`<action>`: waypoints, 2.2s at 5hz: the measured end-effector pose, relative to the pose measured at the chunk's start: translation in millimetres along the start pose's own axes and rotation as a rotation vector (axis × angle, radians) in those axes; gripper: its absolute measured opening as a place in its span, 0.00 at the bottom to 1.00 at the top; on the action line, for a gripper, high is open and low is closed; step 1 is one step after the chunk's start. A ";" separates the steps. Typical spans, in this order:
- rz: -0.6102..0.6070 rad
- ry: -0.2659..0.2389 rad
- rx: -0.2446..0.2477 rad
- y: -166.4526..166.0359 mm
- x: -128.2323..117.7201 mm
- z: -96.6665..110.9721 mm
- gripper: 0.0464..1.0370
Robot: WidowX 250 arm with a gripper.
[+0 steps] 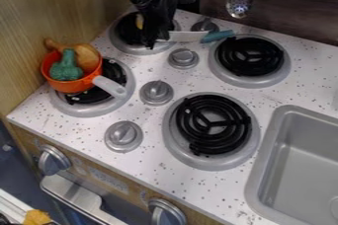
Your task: Put the knife on the bottom right burner
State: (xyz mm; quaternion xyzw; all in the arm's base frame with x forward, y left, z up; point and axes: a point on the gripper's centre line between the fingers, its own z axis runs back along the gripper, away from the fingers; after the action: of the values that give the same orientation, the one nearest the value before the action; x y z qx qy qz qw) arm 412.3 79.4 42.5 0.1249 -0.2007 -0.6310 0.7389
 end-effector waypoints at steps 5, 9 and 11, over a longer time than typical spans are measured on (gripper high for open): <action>0.011 0.114 0.110 -10.3 50.3 75.0 0.02; 0.168 0.207 0.060 -14.9 88.5 109.1 0.01; 0.301 0.247 -0.001 -60.4 104.7 101.4 0.01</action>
State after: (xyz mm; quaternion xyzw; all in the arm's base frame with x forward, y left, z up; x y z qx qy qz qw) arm 326.0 -27.0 120.6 0.1696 -0.1246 -0.4931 0.8441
